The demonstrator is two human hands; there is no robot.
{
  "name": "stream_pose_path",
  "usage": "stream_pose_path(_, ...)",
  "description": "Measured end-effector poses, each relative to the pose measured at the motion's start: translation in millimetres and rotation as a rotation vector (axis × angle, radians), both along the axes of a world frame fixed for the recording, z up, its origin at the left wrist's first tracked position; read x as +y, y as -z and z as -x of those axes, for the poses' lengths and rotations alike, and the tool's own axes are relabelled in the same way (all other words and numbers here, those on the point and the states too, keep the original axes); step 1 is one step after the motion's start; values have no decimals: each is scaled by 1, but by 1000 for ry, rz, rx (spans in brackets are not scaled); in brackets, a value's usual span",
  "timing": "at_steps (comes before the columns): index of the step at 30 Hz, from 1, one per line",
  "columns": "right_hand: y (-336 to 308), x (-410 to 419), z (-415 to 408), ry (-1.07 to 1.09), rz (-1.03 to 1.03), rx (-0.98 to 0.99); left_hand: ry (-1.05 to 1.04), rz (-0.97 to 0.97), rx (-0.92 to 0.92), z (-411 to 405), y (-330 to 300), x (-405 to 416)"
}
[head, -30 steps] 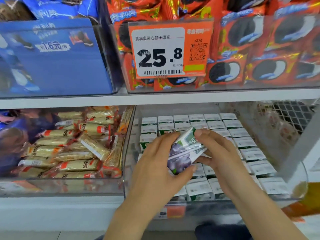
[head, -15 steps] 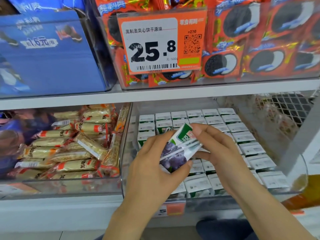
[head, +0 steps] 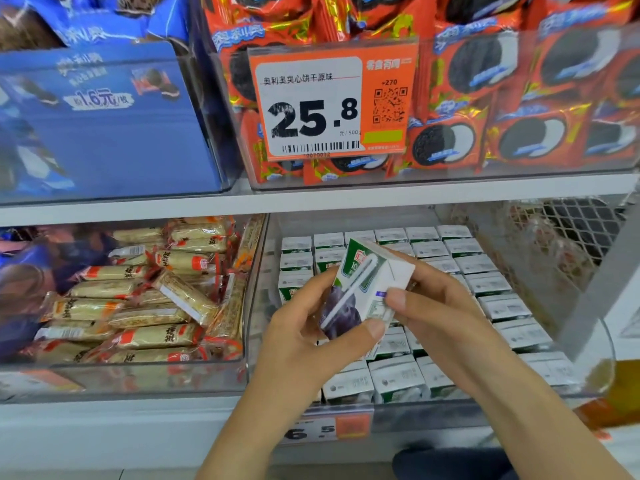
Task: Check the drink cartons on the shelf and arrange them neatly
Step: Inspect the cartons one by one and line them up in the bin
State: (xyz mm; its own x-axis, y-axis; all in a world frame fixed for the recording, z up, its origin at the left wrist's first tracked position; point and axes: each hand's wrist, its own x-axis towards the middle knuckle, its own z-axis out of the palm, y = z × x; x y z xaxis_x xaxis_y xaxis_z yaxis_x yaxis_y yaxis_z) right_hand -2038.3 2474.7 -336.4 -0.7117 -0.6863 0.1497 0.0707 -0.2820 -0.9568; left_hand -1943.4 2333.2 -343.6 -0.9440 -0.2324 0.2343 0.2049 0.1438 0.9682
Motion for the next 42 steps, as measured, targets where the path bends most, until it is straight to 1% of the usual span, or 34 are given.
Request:
stream_pose_path(7,2,-1,-4,94,33,54,20,55,-42,0,4,1)
stream_pose_path(11,1,-1,-4,92,16,155,45,87,-81,1,4,-1)
stream_pose_path(16,2,-1,-5,102,-16,275,-7,151,-86,2,7,-2)
stream_pose_path(24,3,0,-5,59,-41,324,-87,181,-41,3,8,-1)
stream_pose_path(26,3,-1,-5,73,-22,294,-78,175,-43,3,7,-1)
stream_pose_path(27,3,0,-4,85,0,248,-67,173,-46,3,7,-1)
stream_pose_path(31,4,2,1,72,124,-29,-65,147,-77,2,7,0)
stream_pose_path(34,3,4,6,33,194,-140,-124,119,-66,3,8,0)
stream_pose_path(38,1,7,6,-9,143,-137,-212,117,-17,3,8,2)
stream_pose_path(40,0,5,5,36,58,-90,-262,108,4,2,8,1)
stream_pose_path(42,2,2,3,128,-43,-15,-311,98,25,2,8,-1)
